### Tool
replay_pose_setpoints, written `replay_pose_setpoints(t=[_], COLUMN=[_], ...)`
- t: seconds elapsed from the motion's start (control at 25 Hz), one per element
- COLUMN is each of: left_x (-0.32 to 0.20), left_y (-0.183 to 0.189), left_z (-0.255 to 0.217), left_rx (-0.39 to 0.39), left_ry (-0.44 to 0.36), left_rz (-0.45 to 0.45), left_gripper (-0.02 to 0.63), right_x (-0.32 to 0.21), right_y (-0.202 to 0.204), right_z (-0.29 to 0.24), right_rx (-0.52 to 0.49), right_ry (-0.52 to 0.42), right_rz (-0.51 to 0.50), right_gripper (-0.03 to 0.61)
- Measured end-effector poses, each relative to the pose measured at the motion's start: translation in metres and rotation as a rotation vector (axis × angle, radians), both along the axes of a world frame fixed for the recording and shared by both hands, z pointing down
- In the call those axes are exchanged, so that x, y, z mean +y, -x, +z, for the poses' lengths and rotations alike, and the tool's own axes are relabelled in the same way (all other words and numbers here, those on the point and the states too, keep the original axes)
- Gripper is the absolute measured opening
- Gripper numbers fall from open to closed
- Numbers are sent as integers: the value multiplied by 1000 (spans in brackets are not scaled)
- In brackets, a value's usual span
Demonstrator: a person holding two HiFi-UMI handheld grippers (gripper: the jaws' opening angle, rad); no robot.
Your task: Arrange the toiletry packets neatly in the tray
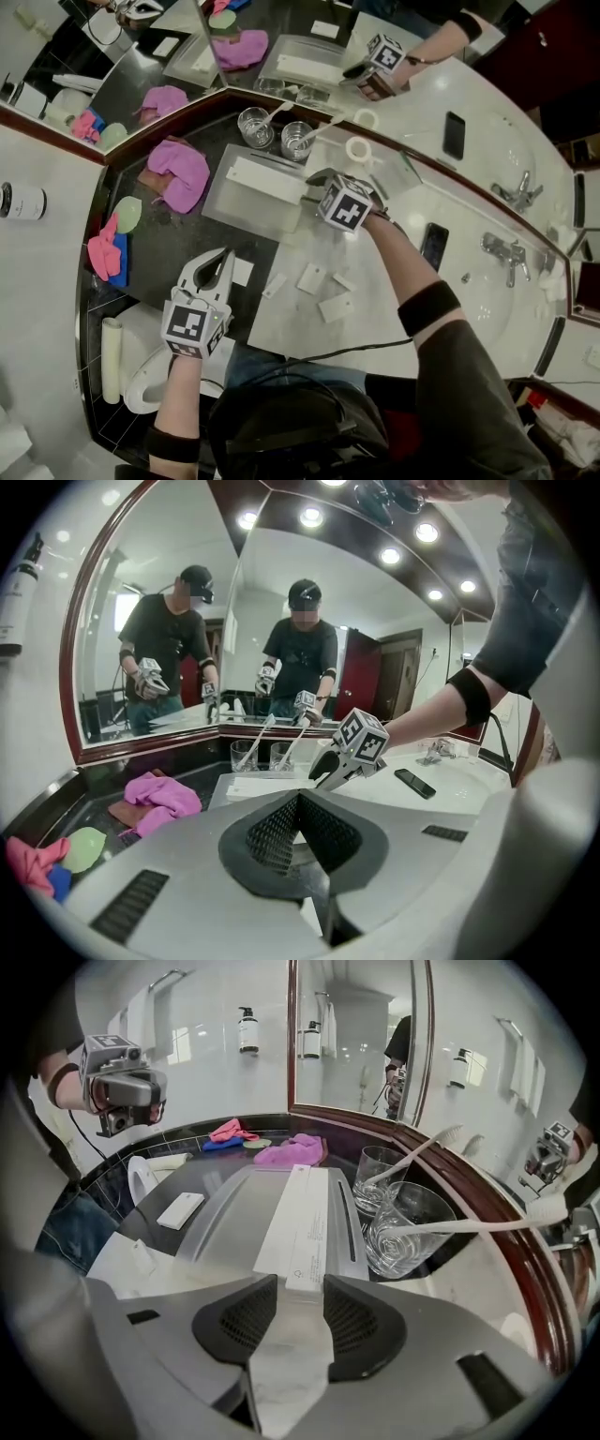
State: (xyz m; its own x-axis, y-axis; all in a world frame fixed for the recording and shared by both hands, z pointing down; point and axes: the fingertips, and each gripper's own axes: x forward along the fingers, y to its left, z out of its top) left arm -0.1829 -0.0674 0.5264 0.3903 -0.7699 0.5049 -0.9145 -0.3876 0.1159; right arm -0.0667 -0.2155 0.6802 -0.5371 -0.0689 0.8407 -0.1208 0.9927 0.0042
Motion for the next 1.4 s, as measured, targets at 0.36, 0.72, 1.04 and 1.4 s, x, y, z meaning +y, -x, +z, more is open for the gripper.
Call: replay_pose_setpoints(t=[0.36,0.72,1.04,1.4], left_x=[3,7,11,21], left_y=[2,3,2,-2], left_z=[7,10,5,-5], left_rx=[-13,-13,-19,-26], left_ry=[0,9,1,-15], left_rz=[10,5,5,9], left_gripper=[0,0,0,0], right_x=[1,3,9,28], right_y=[-2,-2,3,-7], right_z=[-2,-13,-49,-96], right_rx=[1,-17,-84,-157], right_ry=[-1,-50,-105,-151], right_rz=[-26,-29,-25,20], right_gripper=[139,135,133,135])
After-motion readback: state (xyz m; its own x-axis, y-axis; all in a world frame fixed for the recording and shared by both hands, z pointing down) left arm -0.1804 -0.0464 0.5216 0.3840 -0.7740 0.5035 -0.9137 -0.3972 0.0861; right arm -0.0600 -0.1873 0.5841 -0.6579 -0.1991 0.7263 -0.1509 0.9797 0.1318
